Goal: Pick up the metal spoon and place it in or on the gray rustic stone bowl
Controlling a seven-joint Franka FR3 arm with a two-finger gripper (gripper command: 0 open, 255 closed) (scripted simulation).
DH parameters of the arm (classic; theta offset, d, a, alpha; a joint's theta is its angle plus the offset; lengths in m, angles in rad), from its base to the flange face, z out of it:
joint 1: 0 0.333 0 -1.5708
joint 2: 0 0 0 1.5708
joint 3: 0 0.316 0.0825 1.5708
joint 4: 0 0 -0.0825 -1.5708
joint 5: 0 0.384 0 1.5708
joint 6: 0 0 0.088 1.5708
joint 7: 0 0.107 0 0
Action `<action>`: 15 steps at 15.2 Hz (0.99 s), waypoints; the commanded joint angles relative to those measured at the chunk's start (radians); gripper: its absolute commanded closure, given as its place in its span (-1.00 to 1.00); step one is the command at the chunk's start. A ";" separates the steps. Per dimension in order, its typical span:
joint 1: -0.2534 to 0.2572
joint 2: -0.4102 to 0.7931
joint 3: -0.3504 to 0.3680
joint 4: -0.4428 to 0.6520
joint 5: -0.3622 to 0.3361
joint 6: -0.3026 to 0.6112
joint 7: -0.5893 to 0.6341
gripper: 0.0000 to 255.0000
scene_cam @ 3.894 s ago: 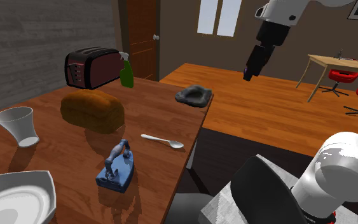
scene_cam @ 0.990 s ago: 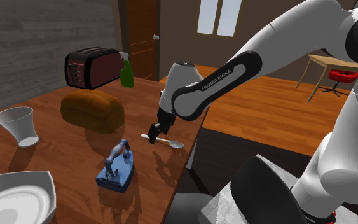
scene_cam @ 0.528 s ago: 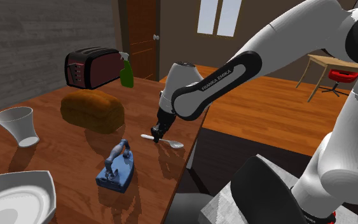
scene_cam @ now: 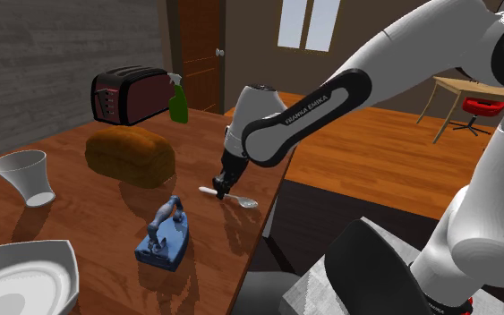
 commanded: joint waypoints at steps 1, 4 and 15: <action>-0.001 -0.013 0.000 0.011 0.003 -0.023 0.000 1.00; -0.003 -0.040 0.001 0.024 0.010 -0.063 -0.002 1.00; -0.007 -0.122 -0.002 0.091 0.026 -0.210 -0.004 1.00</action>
